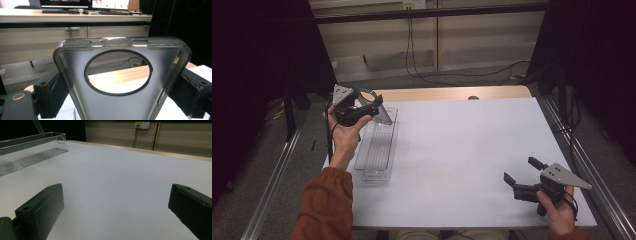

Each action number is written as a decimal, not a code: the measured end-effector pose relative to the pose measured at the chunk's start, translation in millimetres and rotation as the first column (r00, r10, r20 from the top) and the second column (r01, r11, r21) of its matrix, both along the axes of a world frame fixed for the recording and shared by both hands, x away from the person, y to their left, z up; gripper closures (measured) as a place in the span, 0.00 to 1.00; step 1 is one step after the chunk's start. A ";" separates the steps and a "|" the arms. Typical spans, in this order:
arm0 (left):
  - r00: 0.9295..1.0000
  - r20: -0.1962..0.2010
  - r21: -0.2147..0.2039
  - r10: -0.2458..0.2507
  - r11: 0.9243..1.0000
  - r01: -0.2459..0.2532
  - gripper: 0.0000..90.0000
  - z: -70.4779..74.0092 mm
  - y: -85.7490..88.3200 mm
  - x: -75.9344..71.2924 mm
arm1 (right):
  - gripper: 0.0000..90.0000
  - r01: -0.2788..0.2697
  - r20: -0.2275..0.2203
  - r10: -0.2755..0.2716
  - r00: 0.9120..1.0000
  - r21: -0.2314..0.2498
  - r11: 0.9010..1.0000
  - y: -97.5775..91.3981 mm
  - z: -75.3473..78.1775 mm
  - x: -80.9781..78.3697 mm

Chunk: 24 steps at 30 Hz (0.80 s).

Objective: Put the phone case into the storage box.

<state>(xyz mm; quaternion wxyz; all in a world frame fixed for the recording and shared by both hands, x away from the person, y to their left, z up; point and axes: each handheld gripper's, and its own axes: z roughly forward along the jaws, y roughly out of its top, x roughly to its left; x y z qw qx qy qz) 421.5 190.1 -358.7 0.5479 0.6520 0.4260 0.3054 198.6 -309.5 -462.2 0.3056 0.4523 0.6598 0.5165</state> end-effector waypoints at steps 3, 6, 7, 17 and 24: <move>1.000 -0.005 0.013 -0.002 1.000 0.002 0.13 -2.5 -1.3 2.4 | 0.00 -0.001 0.002 0.001 1.000 0.000 1.000 0.0 0.1 0.0; 1.000 -0.007 0.020 0.002 1.000 -0.002 0.13 -5.2 -1.6 5.6 | 0.00 -0.002 0.002 0.002 1.000 0.000 1.000 0.0 0.1 -0.1; 1.000 -0.011 0.029 0.012 1.000 -0.012 0.13 -5.9 -1.5 6.6 | 0.00 -0.004 0.002 0.004 1.000 0.001 1.000 0.0 0.2 -0.1; 0.999 -0.029 0.030 0.019 0.999 -0.018 0.13 -17.1 -5.8 17.7 | 0.00 -0.008 0.002 0.008 1.000 -0.005 1.000 0.1 0.0 0.1; 0.999 -0.038 0.049 0.023 0.999 -0.021 0.13 -26.9 -9.4 28.0 | 0.00 -0.008 0.000 0.008 1.000 -0.006 1.000 0.3 -0.5 0.4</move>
